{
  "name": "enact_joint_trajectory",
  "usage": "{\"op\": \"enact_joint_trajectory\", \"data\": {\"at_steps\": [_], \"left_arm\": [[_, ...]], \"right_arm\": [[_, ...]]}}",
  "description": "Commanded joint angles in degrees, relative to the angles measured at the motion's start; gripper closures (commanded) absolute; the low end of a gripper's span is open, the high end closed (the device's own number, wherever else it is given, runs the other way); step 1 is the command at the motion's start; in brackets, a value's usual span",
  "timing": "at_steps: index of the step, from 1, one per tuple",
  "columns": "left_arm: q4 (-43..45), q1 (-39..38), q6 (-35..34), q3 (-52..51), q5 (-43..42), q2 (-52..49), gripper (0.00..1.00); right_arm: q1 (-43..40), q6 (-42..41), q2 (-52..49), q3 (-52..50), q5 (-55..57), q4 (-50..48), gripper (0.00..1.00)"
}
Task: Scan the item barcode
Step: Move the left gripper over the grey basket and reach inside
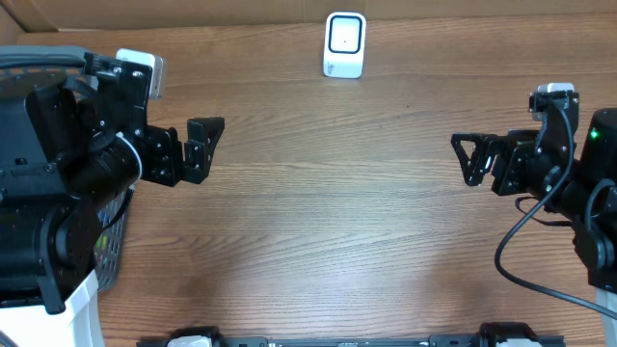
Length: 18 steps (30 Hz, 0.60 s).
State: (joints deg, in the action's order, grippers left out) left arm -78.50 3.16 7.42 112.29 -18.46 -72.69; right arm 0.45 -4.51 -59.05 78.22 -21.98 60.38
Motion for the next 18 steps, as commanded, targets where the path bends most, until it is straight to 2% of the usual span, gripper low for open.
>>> {"op": "enact_joint_trajectory", "data": {"at_steps": [1,5,10,13,18], "left_arm": [[-0.4,0.6,-3.7,1.1,6.9,-0.8,0.00],[-0.8,1.0,-15.8,1.6,24.0,-0.8,0.00],[-1.0,5.7,-22.5,3.7,35.5,-0.8,0.00],[-1.1,11.6,-26.1,3.8,37.5,-0.9,0.00],[-2.5,24.0,-29.9,3.7,33.4,-2.6,0.00]], "right_arm": [[-0.2,-0.2,0.4,1.8,-0.7,-0.2,0.00],[-0.2,-0.1,0.4,1.8,-0.6,-0.2,0.00],[-0.2,-0.1,0.4,1.7,-0.6,-0.2,0.00],[-0.2,-0.1,0.4,1.7,-0.6,-0.1,0.00],[-0.2,-0.1,0.4,1.7,-0.6,0.2,0.00]]}}
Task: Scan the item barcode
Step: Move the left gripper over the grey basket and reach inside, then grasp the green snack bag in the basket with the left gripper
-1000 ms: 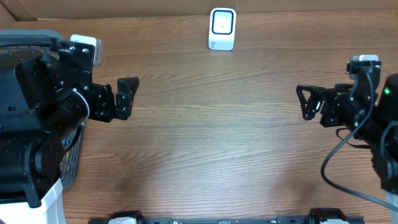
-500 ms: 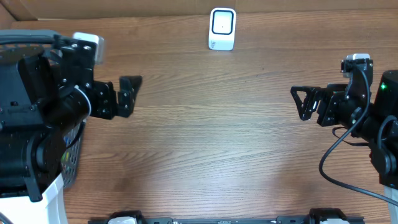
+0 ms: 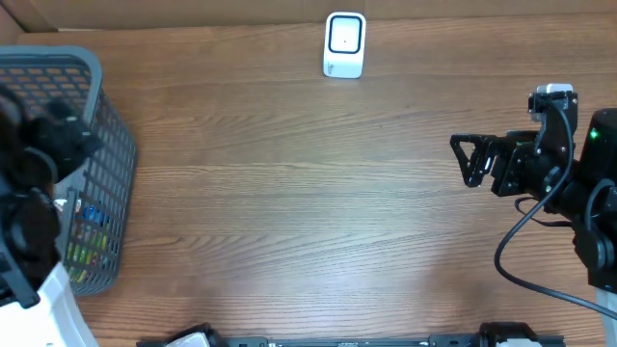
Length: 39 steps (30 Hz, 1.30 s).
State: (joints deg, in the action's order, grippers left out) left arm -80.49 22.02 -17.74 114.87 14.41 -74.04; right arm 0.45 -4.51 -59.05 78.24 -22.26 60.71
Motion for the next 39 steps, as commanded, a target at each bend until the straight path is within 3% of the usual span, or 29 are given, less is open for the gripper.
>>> {"op": "enact_joint_trajectory", "data": {"at_steps": [1,7,13,26,32,39], "left_arm": [[-0.9,7.8,-4.8,1.2,-0.7,-1.8,0.00],[-2.4,19.8,-6.4,1.2,-6.4,-6.4,0.00],[-7.1,25.6,-9.3,1.1,-7.0,-13.4,0.00],[-11.1,26.6,-7.6,-0.9,-8.3,-29.0,0.00],[-6.6,26.5,-3.5,-9.6,-12.6,-29.4,0.00],[1.1,26.3,-3.2,-22.0,-12.6,-29.4,0.00]], "right_arm": [[-0.2,-0.1,0.4,1.7,-0.3,-0.1,0.00],[-0.2,-0.2,0.4,1.7,-0.4,-0.1,0.00],[-0.2,-0.1,0.4,1.7,-0.4,0.7,0.00],[-0.2,-0.1,0.4,1.7,-0.4,1.6,0.00],[-0.2,-0.1,0.2,1.7,-0.4,1.6,0.00],[-0.2,-0.1,-1.3,1.7,-0.4,2.5,0.00]]}}
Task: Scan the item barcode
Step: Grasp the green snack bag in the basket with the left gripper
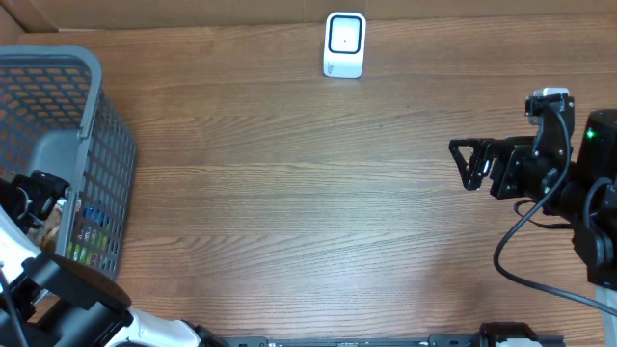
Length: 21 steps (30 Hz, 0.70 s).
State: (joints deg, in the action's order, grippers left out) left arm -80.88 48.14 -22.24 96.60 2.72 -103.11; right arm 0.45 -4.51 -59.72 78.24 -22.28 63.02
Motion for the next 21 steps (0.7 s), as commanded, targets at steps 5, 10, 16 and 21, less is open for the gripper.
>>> {"op": "enact_joint_trajectory", "data": {"at_steps": [5,10,16,21], "left_arm": [[8.8,0.2,0.6,-12.1,-0.8,-0.3,0.01],[15.5,0.2,-2.7,-20.0,3.7,-0.3,0.13],[17.7,0.2,-3.7,-21.7,3.6,-0.2,0.91],[13.3,-0.1,-3.5,-16.7,2.3,-0.2,0.96]], "right_arm": [[-0.2,-0.1,-1.7,1.7,-0.3,0.6,0.00],[-0.2,-0.1,-2.5,1.7,-0.3,0.6,0.00],[-0.2,-0.1,-3.3,1.7,-0.3,0.6,0.00],[-0.2,-0.1,-4.0,1.7,-0.3,0.5,0.00]]}}
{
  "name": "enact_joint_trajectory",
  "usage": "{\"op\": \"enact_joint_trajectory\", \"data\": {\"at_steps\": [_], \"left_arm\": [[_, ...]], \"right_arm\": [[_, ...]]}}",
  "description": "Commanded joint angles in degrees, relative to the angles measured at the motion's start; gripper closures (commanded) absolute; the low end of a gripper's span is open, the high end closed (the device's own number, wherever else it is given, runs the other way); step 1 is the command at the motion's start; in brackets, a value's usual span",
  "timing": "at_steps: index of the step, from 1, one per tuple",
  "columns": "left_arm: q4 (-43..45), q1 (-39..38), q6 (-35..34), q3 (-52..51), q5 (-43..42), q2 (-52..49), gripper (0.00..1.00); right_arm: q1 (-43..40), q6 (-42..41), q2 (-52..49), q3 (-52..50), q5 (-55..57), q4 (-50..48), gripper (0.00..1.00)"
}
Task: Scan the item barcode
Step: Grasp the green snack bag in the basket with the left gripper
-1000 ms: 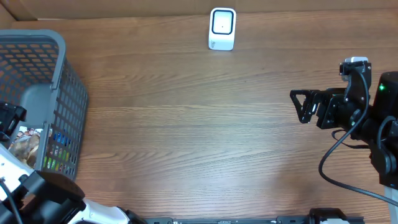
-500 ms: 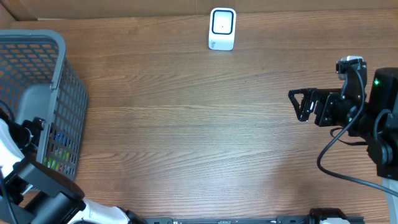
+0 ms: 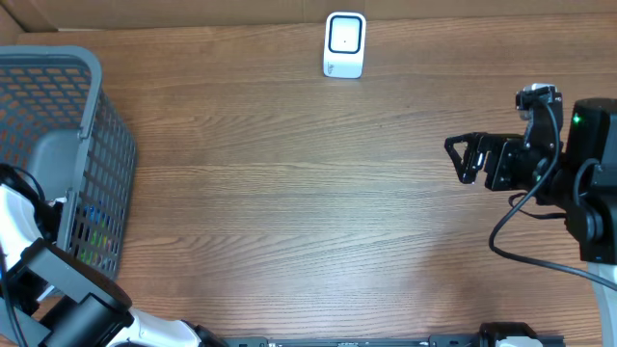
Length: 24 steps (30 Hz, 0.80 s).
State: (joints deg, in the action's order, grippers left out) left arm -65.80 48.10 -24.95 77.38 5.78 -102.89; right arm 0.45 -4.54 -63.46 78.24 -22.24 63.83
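The white barcode scanner stands at the table's far edge, in the middle. Through the mesh wall of the grey basket at the left I make out colourful items, too indistinct to name. My left arm comes up from the lower left corner beside the basket, and its gripper is hidden. Over the wood at the right my right gripper points left toward the table's middle, open and holding nothing.
The wooden table stretches between the basket and the right arm. A black cable loops below the right arm. A cardboard wall runs along the far edge behind the scanner.
My left arm has shifted a little further left and lower by the basket. My right gripper has moved slightly left and toward the far side, still open.
At first my left gripper was open over the table just right of the basket, its arm covering the basket. Then the arm was at the left edge with the basket uncovered. Later it lay low at the lower left, where it stays. The right arm barely moved.
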Motion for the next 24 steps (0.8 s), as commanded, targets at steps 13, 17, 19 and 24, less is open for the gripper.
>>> {"op": "enact_joint_trajectory", "data": {"at_steps": [13,17,19,24], "left_arm": [[-22.8,-4.4,-0.8,41.9,-1.4,1.2,0.96],[-26.4,-7.6,2.7,54.5,-5.5,2.1,0.96],[-27.0,-10.1,6.1,59.4,-10.0,2.6,0.96],[-28.1,-20.6,14.4,64.2,-19.0,4.8,0.96]], "right_arm": [[-0.2,-0.1,-0.6,1.7,-0.4,-0.5,0.00],[-0.2,-0.1,-0.6,1.7,-0.4,-0.5,0.00],[-0.2,-0.1,-0.6,1.7,-0.4,-0.5,0.00],[-0.2,-0.1,-0.6,1.7,-0.4,-0.5,0.00]]}}
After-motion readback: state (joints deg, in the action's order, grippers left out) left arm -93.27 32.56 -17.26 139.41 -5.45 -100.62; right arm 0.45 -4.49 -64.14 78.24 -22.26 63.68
